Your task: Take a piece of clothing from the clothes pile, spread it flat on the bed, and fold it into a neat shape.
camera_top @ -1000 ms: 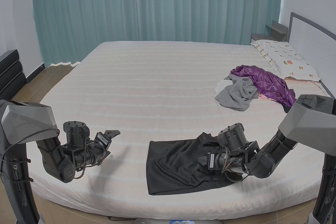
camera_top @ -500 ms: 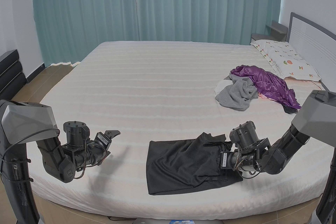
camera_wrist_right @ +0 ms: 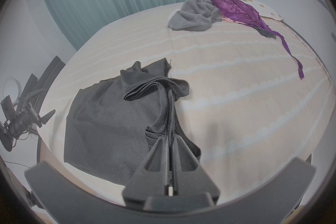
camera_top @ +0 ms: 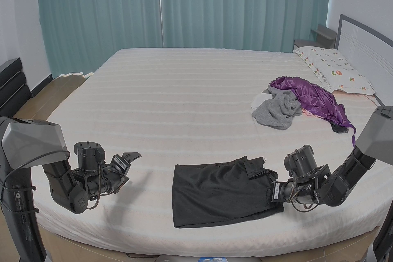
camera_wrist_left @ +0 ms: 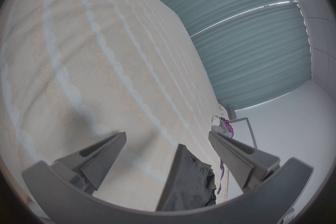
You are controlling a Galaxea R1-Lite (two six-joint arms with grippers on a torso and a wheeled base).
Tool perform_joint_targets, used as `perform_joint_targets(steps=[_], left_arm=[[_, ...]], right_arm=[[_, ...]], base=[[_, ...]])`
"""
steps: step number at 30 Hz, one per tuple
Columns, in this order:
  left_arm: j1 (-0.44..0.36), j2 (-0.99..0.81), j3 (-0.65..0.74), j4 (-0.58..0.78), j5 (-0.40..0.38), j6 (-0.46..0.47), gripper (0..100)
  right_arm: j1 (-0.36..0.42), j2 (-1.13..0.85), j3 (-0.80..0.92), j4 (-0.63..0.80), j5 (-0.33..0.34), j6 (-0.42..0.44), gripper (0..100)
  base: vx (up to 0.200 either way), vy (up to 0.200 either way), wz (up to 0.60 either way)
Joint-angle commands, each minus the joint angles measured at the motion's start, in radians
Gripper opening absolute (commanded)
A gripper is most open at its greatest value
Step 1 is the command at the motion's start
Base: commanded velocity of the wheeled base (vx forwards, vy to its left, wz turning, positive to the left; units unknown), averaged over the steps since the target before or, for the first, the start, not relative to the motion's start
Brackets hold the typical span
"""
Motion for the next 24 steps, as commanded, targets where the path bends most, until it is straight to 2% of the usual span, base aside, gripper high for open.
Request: perform_joint_targets(steps=[1,2,7,12,17,24], left_arm=[[0.0,0.002,0.0,0.0,0.0,-0.001,100],[0.0,0.002,0.0,0.0,0.0,-0.001,100],[0.0,0.002,-0.002,0.0,0.0,0.001,100],[0.0,0.002,-0.002,0.0,0.0,0.001,100],[0.0,0.002,-0.002,0.0,0.0,0.001,100],[0.0,0.002,0.0,0.0,0.0,0.001,100]], right_arm=[[-0.018,-0.012,0.023,-0.012,0.004,0.001,0],[-0.018,-0.011,0.033,-0.026,0.004,0.001,100],[-0.033,-0.023,0.065,-0.113,0.003,-0.002,100],[-0.033,-0.092,0.046,-0.141,0.049,0.007,100],[-0.009,-0.098,-0.033,-0.13,0.084,0.07,100],[0.037,0.028,-0.122,-0.13,0.149,0.188,100]], base=[[0.0,0.0,0.0],[0.0,0.0,0.0],[0.0,0.0,0.0],[0.0,0.0,0.0],[0.0,0.0,0.0],[0.0,0.0,0.0]])
